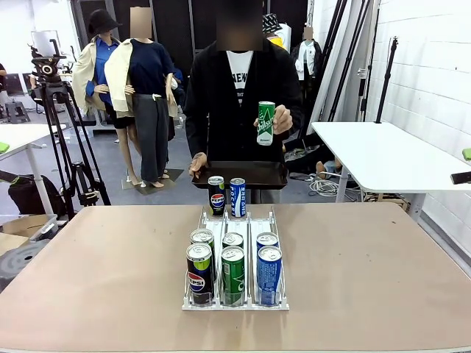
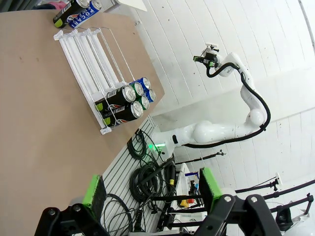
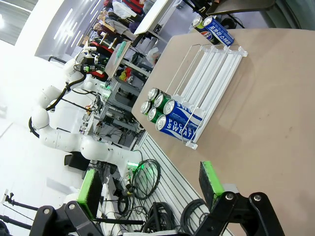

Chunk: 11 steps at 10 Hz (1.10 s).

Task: Retrieve and hand over the desired beverage to the person.
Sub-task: Pick up a can of the same type that the person held from the Automatic Can Dispenser.

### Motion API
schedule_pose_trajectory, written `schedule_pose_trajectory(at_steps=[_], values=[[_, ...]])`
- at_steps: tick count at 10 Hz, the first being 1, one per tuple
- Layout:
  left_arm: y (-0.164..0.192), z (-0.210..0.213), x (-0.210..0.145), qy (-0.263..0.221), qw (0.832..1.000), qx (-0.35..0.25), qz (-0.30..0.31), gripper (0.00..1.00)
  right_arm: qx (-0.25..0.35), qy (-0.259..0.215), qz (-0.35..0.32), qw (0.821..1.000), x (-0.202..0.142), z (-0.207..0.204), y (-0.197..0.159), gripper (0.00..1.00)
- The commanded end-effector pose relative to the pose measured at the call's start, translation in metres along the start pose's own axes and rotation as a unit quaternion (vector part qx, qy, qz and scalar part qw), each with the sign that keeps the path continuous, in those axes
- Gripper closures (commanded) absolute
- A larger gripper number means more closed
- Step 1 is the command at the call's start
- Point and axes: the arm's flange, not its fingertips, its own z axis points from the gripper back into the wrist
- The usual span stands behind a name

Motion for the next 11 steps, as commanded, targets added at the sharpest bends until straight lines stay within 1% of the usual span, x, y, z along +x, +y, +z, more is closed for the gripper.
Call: schedule_pose_trajectory(at_steps=[1, 11], values=[[-0.0026, -0.0008, -0.0039, -0.004, 1.0, 0.0, -0.003, 0.0, -0.008, -0.004, 0.002, 1.0, -0.0021, -0.0033, 0.001, 0.0], [-0.0026, -0.0008, -0.0039, -0.004, 1.0, 0.0, -0.003, 0.0, -0.008, -0.004, 0.002, 1.0, -0.0021, -0.0033, 0.001, 0.0]])
